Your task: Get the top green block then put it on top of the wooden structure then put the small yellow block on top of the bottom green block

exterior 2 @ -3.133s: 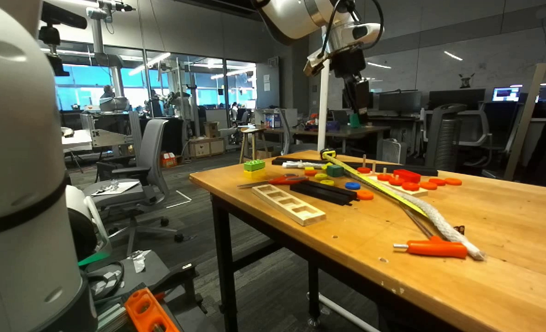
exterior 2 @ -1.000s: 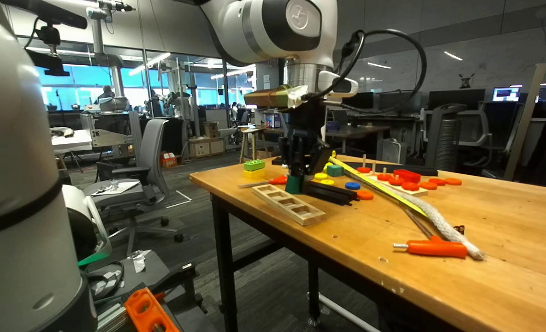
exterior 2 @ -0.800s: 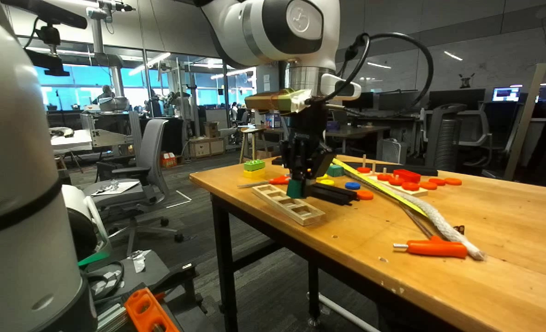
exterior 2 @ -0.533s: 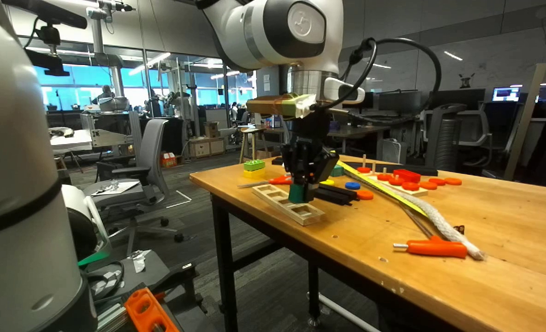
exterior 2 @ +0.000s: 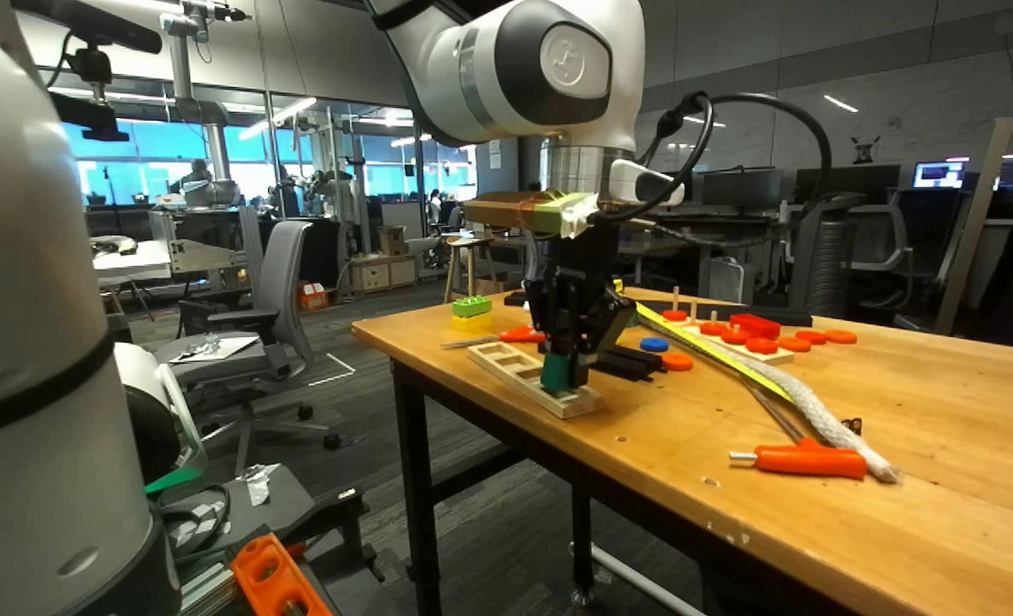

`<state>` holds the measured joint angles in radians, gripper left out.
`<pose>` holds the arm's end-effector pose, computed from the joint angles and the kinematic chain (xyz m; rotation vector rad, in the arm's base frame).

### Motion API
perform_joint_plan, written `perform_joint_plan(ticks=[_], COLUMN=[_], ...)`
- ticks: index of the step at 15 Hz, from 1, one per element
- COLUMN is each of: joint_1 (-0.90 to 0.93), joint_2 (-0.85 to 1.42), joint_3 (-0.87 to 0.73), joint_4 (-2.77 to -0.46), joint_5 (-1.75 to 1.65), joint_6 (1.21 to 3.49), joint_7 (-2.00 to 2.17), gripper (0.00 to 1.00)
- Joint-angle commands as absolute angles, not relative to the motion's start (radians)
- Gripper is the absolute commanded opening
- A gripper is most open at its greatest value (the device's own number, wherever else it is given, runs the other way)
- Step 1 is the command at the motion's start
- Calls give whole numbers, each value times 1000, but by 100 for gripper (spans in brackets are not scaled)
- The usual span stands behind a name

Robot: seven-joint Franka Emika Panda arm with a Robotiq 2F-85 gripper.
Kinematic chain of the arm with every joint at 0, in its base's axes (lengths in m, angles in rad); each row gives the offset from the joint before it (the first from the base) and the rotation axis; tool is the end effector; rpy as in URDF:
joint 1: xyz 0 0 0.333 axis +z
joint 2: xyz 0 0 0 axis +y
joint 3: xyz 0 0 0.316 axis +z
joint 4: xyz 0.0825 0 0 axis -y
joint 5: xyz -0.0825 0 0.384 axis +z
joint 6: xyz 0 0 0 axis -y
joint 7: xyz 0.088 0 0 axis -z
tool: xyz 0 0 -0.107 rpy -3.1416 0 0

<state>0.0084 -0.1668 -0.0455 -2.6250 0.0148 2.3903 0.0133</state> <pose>0.4156 -0.0148 0.2998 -3.1203 0.0947 0.1060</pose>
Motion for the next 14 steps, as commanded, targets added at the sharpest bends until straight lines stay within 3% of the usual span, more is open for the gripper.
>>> perform_joint_plan(ticks=[1, 14], joint_1=[-2, -4], joint_2=[-147, -118], joint_3=[-53, -54], joint_4=[-2615, -2589], joint_5=[53, 61], joint_6=[2419, 2422], joint_7=[-40, -64], gripper=[13, 13])
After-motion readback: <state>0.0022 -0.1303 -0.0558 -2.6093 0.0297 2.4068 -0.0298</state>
